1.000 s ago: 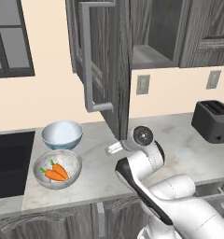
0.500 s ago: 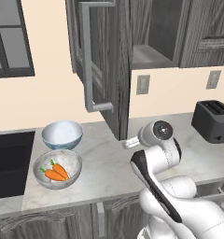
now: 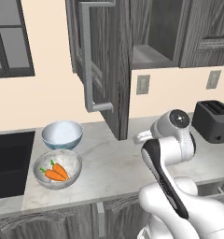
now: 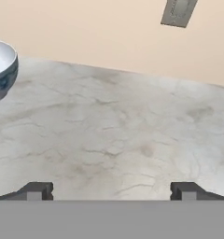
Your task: Pick the carrots from the cabinet and place them in one bowl. Pick the potato from the sink and place it in the other bowl.
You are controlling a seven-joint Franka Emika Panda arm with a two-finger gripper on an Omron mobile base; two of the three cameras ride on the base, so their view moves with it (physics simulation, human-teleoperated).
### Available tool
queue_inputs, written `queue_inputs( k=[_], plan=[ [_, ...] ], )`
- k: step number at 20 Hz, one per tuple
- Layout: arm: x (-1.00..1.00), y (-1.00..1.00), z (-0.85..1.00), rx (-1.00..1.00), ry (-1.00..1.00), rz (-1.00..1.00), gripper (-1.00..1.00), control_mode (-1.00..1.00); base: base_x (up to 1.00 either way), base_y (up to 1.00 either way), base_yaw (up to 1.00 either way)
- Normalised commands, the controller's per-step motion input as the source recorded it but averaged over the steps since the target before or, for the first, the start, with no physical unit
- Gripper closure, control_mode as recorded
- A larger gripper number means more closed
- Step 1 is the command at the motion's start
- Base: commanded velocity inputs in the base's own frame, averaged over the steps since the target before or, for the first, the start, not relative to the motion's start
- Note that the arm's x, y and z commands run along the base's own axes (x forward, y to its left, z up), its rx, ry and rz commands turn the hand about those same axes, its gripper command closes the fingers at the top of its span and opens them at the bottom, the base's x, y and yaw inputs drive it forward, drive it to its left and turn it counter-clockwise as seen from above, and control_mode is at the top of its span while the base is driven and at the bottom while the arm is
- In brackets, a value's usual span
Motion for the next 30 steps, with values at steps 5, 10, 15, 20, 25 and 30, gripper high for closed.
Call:
queue_inputs(
  k=[5, 10, 15, 20, 25, 30],
  plan=[
    [-0.75, -0.09, 0.0, 0.0, -0.04, -0.03, -1.0, -1.0, 0.0, 0.0, 0.0],
    [-0.77, -0.02, -0.01, 0.0, -0.09, 0.0, -1.0, -1.0, 0.0, 0.0, 0.0],
    [-0.4, -0.06, -0.25, -0.03, -0.09, 0.0, -1.0, -1.0, 0.0, 0.0, 0.0],
    [-0.23, -0.11, -0.52, -0.04, -0.09, 0.0, -1.0, -1.0, 0.0, 0.0, 0.0],
    [-0.3, -0.07, -0.63, 0.0, -0.1, 0.0, -1.0, -1.0, 0.0, 0.0, 0.0],
    [-0.43, -0.02, -0.68, 0.0, -0.12, 0.0, -1.0, -1.0, 0.0, 0.0, 0.0]
  ],
)
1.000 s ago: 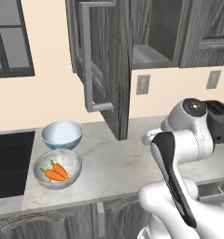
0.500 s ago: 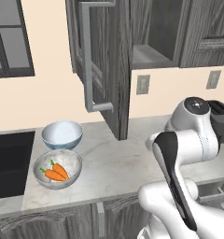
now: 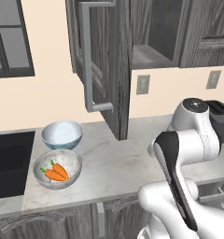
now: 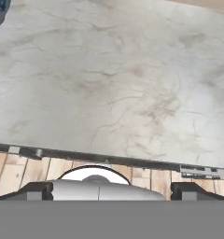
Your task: Pick the carrots from the cabinet and place them in one bowl. Pick the potato from the sink and place it in the other bowl.
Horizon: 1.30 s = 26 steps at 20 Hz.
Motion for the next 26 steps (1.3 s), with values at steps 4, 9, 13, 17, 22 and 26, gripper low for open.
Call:
queue_inputs(
  k=[4, 9, 13, 17, 22, 26],
  plan=[
    [-0.22, -0.05, -0.85, 0.0, -0.12, 0.01, -1.0, -1.0, 0.0, 0.0, 0.0],
    [-0.04, -0.07, -0.83, 0.0, -0.1, 0.01, -1.0, -1.0, 0.0, 0.0, 0.0],
    [0.06, -0.12, -0.73, 0.0, -0.04, 0.0, -1.0, -1.0, 0.0, 0.0, 0.0],
    [0.02, -0.1, -0.58, -0.03, -0.1, 0.0, -1.0, -1.0, 0.0, 0.0, 0.0],
    [0.0, -0.06, -0.43, -0.04, -0.14, 0.0, -1.0, -1.0, 0.0, 0.0, 0.0],
    [-0.27, -0.03, -0.19, 0.0, -0.17, 0.0, -1.0, -1.0, 0.0, 0.0, 0.0]
  ],
)
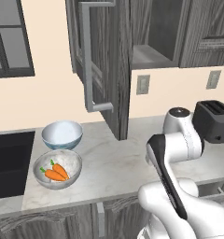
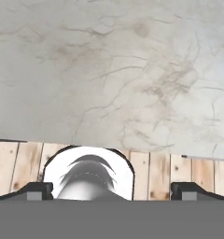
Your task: Pick the carrots from the cabinet and place them in one bowl. Pick the potato from the sink and place it in the other bowl.
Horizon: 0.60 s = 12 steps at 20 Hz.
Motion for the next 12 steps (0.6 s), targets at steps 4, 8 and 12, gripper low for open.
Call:
queue_inputs(
  k=[4, 8, 12],
  plan=[
    [-0.34, -0.01, -0.12, 0.0, -0.15, 0.0, -1.0, -1.0, 0.0, 0.0, 0.0],
    [-0.43, -0.01, -0.29, 0.0, -0.15, 0.01, -1.0, -1.0, 0.0, 0.0, 0.0],
    [-0.42, -0.05, -0.44, 0.0, -0.15, 0.0, -1.0, -1.0, 0.0, 0.0, 0.0]
  ],
)
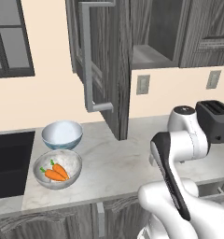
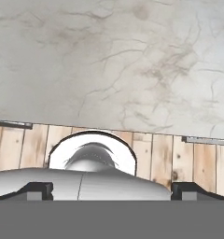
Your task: Pick the carrots from the cabinet and place them in one bowl. Pick the potato from the sink and place it in the other bowl.
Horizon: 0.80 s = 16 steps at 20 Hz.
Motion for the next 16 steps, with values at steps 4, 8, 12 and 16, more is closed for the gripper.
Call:
queue_inputs(
  k=[4, 8, 12, 16],
  plan=[
    [-0.41, -0.08, -0.55, 0.0, -0.16, 0.01, -1.0, -1.0, 0.0, 0.0, 0.0],
    [-0.28, -0.09, -0.59, 0.0, -0.16, 0.01, -1.0, -1.0, 0.0, 0.0, 0.0],
    [-0.19, -0.04, -0.51, 0.0, -0.16, 0.01, -1.0, -1.0, 0.0, 0.0, 0.0],
    [-0.11, -0.03, -0.21, 0.0, -0.1, 0.0, -1.0, 1.0, -0.03, -0.01, 0.0]
  ],
)
